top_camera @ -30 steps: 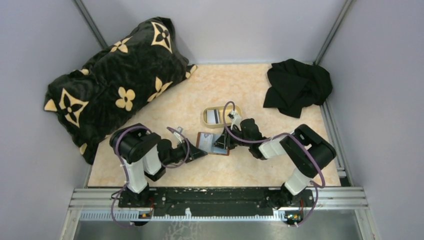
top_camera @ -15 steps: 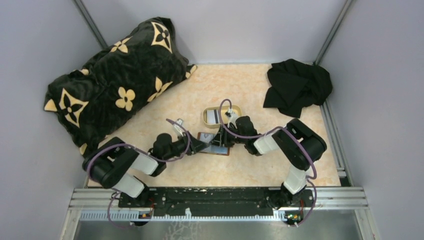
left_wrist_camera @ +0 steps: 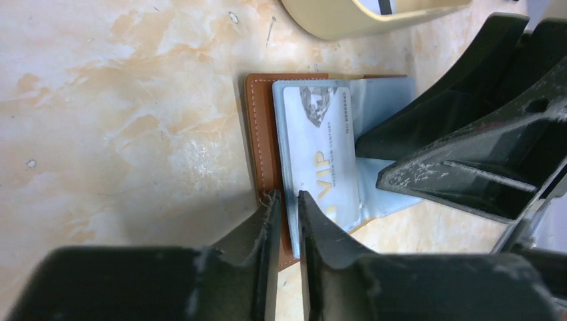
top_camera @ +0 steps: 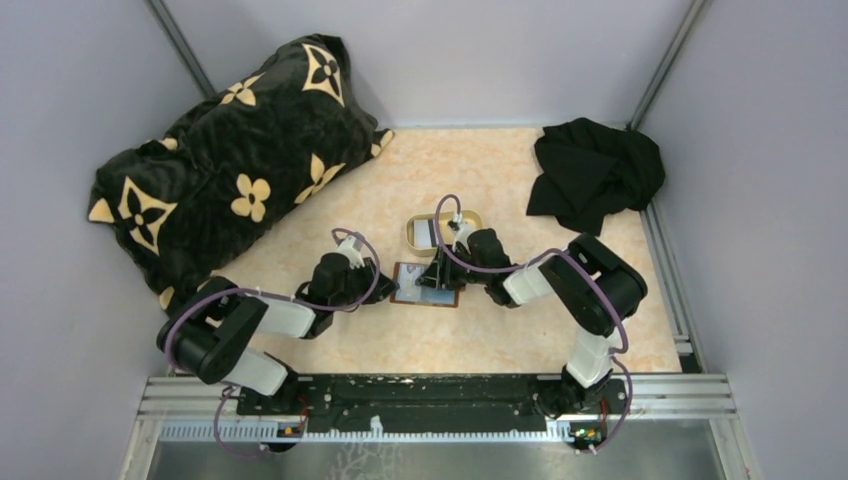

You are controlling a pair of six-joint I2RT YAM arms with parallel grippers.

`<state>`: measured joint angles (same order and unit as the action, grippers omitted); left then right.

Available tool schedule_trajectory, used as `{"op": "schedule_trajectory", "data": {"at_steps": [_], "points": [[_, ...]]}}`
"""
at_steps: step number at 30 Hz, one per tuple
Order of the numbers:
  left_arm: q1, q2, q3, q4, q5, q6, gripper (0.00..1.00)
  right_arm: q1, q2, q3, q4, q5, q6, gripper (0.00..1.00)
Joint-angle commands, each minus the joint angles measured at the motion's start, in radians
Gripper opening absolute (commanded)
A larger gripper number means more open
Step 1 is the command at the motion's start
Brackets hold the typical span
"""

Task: Take the credit cards out of the card holder

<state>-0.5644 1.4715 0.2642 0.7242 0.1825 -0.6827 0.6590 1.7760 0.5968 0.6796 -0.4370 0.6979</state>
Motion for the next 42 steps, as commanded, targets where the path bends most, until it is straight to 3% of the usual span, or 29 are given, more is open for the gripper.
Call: {"op": "schedule_trajectory", "data": {"at_steps": [1,3,4,17,42], "points": [[0.003,0.048,0.002,-0.074,0.003,0.031,0.15,0.004,0.026,0.02,-0.053,0.054,-0.019,0.4],[0.003,0.062,0.005,-0.076,0.005,0.032,0.02,0.004,0.03,0.025,-0.056,0.052,-0.017,0.4],[0.003,0.066,0.007,-0.078,0.008,0.033,0.0,0.004,0.032,0.027,-0.057,0.051,-0.017,0.4],[0.003,0.164,-0.001,-0.045,0.055,0.013,0.0,0.013,0.077,0.075,-0.048,0.025,-0.007,0.38],[0.003,0.266,0.002,0.062,0.102,-0.025,0.0,0.033,-0.02,0.017,0.147,-0.14,0.036,0.36]]}}
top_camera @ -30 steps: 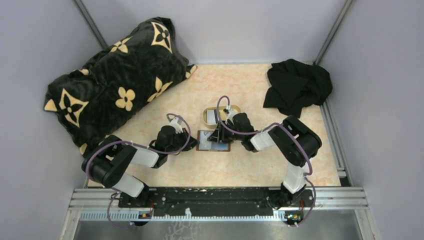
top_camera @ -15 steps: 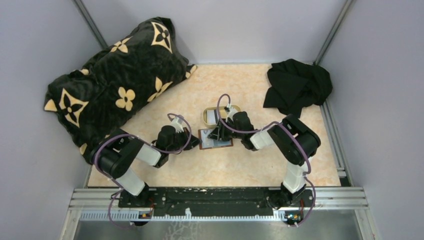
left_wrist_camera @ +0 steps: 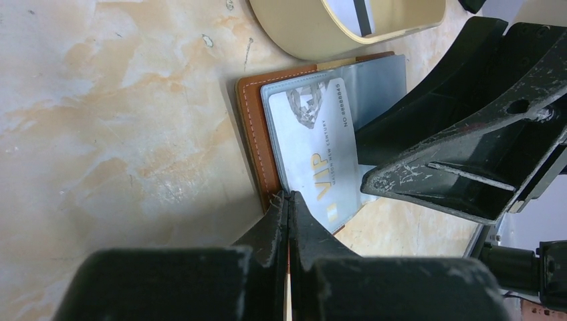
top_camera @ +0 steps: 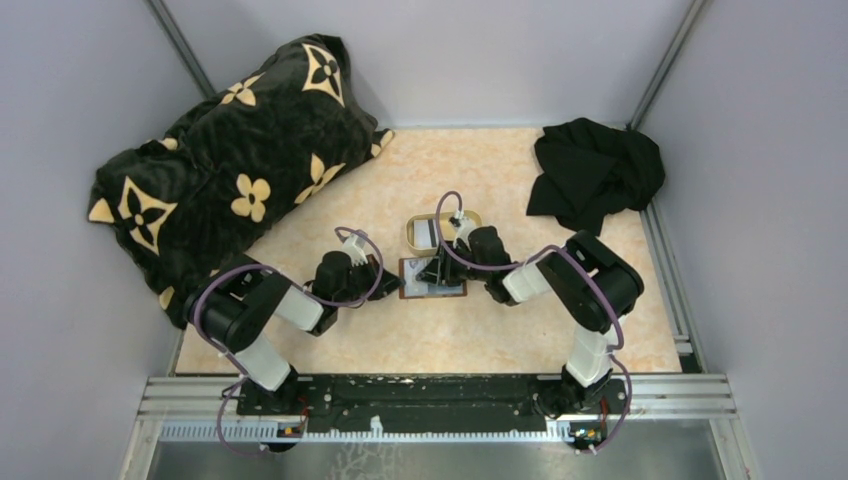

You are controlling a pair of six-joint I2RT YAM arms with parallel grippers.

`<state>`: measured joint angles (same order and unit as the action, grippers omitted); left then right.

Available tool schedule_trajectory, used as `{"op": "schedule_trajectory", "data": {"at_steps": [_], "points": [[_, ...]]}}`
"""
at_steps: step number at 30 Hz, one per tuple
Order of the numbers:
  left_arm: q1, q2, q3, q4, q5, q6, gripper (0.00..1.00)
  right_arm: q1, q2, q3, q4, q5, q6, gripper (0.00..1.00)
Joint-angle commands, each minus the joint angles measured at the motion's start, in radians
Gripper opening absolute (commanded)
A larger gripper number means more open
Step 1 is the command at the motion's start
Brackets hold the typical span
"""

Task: Take the credit cards out of the card holder

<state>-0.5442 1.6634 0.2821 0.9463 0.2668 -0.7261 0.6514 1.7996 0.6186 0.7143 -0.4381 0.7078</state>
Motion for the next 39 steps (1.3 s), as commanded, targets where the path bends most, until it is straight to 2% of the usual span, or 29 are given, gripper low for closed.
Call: {"op": "schedule_trajectory", "data": {"at_steps": [1,10,26,39], "points": [[-0.017,0.079,-0.015,-0.157,0.019,0.017,0.0,0.041,-0.041,-0.008,0.131,-0.146,0.035,0.36],[-0.018,0.08,-0.02,-0.147,0.025,0.01,0.0,0.04,-0.032,-0.022,0.213,-0.18,0.078,0.33],[-0.018,0.07,-0.018,-0.157,0.027,0.009,0.0,0.051,0.114,0.003,0.264,-0.192,0.084,0.33],[-0.017,0.114,-0.011,-0.127,0.029,-0.014,0.0,0.011,-0.008,-0.054,0.226,-0.19,0.066,0.31]]}}
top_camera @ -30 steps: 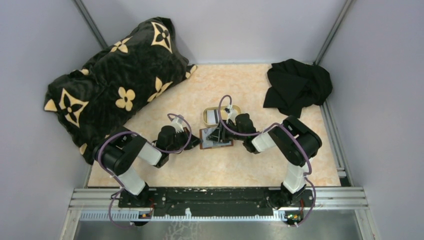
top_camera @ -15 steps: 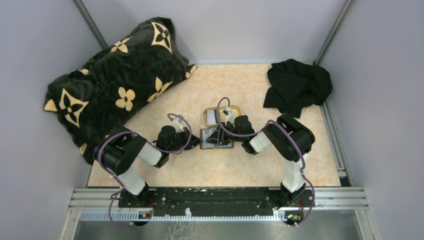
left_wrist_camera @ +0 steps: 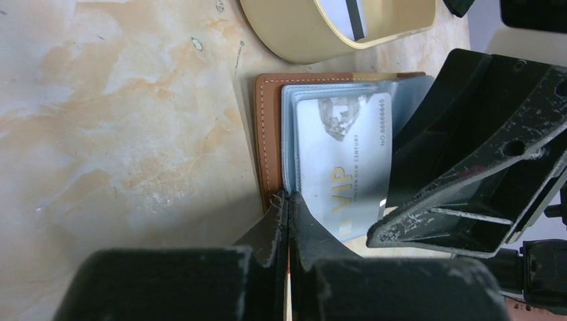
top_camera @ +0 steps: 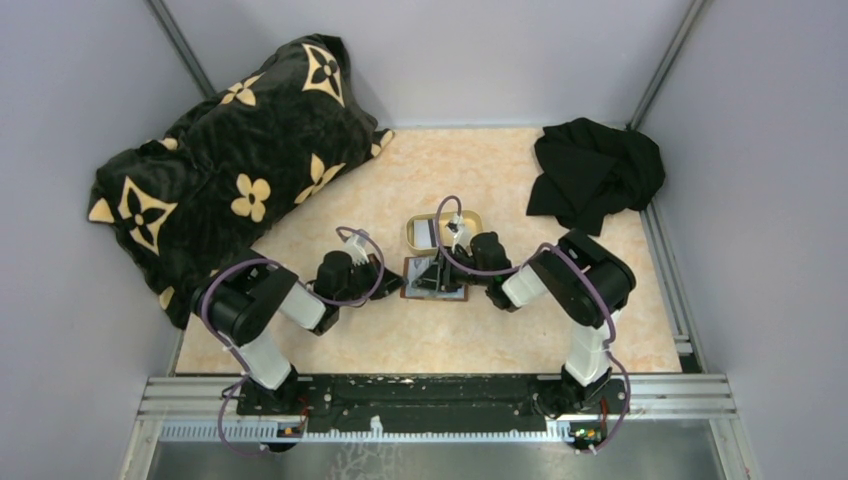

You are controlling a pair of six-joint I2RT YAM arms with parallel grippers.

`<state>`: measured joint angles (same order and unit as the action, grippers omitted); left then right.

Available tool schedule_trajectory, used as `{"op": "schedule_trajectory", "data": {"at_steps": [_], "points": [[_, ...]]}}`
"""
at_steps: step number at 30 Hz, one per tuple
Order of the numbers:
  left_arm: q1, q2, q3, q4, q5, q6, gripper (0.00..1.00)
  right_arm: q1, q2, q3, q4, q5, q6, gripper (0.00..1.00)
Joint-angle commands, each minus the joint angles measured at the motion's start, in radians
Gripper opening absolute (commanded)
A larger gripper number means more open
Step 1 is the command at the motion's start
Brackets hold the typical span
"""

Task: Take the credit cards out of the card holder

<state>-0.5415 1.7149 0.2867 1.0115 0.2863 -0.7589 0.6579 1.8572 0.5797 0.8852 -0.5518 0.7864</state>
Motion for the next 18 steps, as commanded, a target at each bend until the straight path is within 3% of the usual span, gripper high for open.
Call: {"op": "schedule_trajectory", "data": {"at_steps": [1,18], "points": [[-0.02,0.063,-0.014,-0.192,0.01,0.019,0.0,-0.004,-0.066,-0.022,0.062,-0.083,-0.01,0.31],[-0.019,0.067,0.001,-0.211,-0.003,0.018,0.0,-0.063,-0.113,-0.069,-0.003,-0.085,-0.046,0.31]]}}
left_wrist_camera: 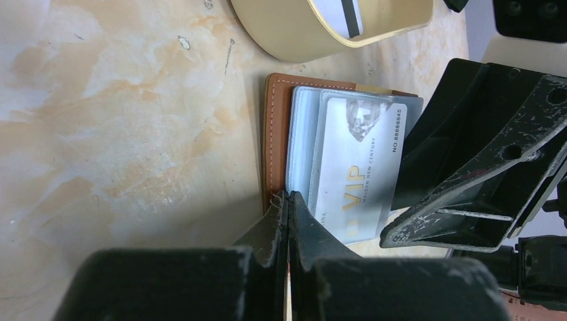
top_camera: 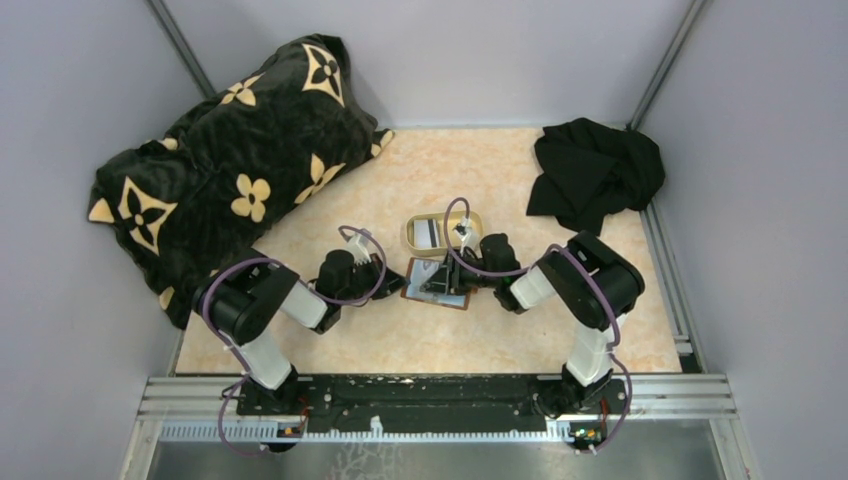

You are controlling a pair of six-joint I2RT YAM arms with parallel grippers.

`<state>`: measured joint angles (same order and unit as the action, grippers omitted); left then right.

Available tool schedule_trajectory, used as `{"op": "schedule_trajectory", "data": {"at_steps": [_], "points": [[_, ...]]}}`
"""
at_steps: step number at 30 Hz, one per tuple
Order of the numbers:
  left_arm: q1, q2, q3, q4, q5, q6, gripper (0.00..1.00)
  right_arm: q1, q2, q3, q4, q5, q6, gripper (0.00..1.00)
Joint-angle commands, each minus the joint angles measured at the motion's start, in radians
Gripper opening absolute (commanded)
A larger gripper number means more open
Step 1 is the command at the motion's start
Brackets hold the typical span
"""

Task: Take the credit cards out of the card holder

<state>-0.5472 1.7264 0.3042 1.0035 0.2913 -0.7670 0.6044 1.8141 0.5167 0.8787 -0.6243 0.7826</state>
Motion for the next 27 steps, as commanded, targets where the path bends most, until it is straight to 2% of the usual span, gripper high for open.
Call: {"op": "schedule_trajectory", "data": {"at_steps": [1,19,20,21,23,24,27], "points": [[-0.013,0.057,-0.015,-0.201,-0.005,0.026,0.0,-0.011,-0.08,-0.009,-0.006,-0.009,-0.049,0.31],[-0.004,0.059,-0.034,-0.171,0.002,0.017,0.0,-0.063,-0.147,-0.075,-0.068,0.004,-0.089,0.31],[-0.004,0.06,-0.034,-0.169,0.003,0.017,0.0,-0.066,-0.153,-0.076,-0.077,0.006,-0.097,0.29],[-0.003,0.06,-0.034,-0.169,0.003,0.017,0.0,-0.068,-0.154,-0.078,-0.086,0.009,-0.101,0.23],[-0.004,0.061,-0.034,-0.168,0.005,0.017,0.0,-0.073,-0.154,-0.078,-0.101,0.012,-0.109,0.05],[-0.004,0.062,-0.033,-0.168,0.005,0.017,0.0,-0.075,-0.154,-0.079,-0.106,0.013,-0.113,0.01],[-0.003,0.062,-0.034,-0.166,0.007,0.017,0.0,-0.079,-0.193,-0.076,-0.133,0.02,-0.132,0.0]]}}
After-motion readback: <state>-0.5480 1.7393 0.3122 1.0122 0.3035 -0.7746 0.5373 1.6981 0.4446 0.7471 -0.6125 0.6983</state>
